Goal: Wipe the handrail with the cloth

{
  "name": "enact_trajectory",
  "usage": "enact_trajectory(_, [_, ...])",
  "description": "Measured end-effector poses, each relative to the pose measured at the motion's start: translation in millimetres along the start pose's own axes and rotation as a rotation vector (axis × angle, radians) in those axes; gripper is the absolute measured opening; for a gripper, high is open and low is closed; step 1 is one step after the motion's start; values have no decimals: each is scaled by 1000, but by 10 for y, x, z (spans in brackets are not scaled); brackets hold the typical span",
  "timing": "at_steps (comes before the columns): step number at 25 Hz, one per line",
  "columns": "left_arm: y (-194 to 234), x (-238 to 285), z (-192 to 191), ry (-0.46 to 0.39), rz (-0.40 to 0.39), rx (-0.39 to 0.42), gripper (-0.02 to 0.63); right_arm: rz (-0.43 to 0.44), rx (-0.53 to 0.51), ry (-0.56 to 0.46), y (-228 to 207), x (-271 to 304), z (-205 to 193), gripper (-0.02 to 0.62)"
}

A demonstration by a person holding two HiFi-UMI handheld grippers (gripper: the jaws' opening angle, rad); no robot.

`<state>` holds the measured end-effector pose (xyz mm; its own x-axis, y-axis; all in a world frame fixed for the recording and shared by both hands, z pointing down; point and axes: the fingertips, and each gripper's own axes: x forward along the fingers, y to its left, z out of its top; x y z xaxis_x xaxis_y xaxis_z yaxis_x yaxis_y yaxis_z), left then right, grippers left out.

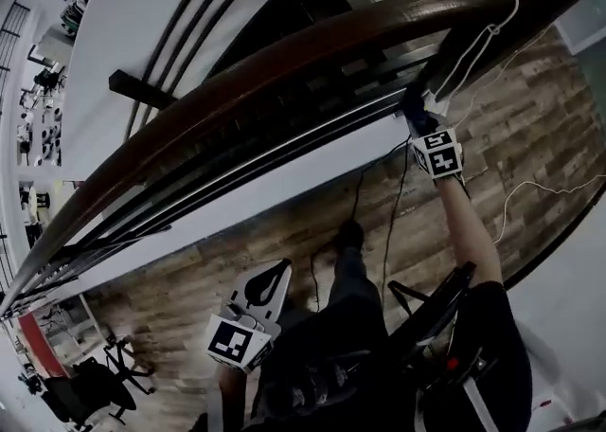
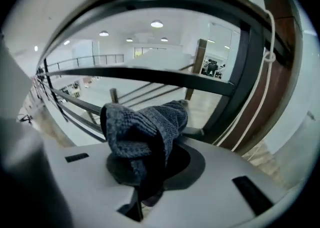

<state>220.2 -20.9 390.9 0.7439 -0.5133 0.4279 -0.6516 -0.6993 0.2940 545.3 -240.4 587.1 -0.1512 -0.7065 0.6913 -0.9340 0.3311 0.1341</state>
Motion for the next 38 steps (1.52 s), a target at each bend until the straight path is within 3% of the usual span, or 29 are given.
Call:
enact_trajectory(3, [-3, 346, -207, 106, 26, -49, 8, -101, -54, 56, -783, 630, 74, 38])
enact_trajectory(6, [83, 416, -378, 179, 68, -102, 8, -152, -46, 104, -1174, 1052, 117, 38])
enact_trajectory(12, [312, 318, -514, 217, 161, -149, 8, -187, 53, 138, -1341, 1381, -37, 38])
enact_trajectory(15, [366, 249, -593, 215, 171, -139, 8, -101, 68, 128, -982, 1436, 47, 38])
enact_trajectory(20, [474, 30, -546, 170, 180, -104, 8, 47, -22, 132, 256, 1560, 328, 38])
enact_trajectory(25, [797, -453, -681, 106, 241, -176, 8, 175, -96, 101, 1819, 1665, 652, 38])
enact_trajectory(29, [1281, -1190, -1062, 88, 270, -185, 8, 238, -117, 87, 3149, 1670, 818, 38])
enact_trajectory(33, [1816, -1962, -1577, -29, 272, -259, 8, 269, -196, 75, 4475, 1650, 992, 38])
enact_trajectory(38, [2476, -3015, -2120, -13, 255, -214, 8, 285, -194, 95, 6063, 1783, 1256, 38])
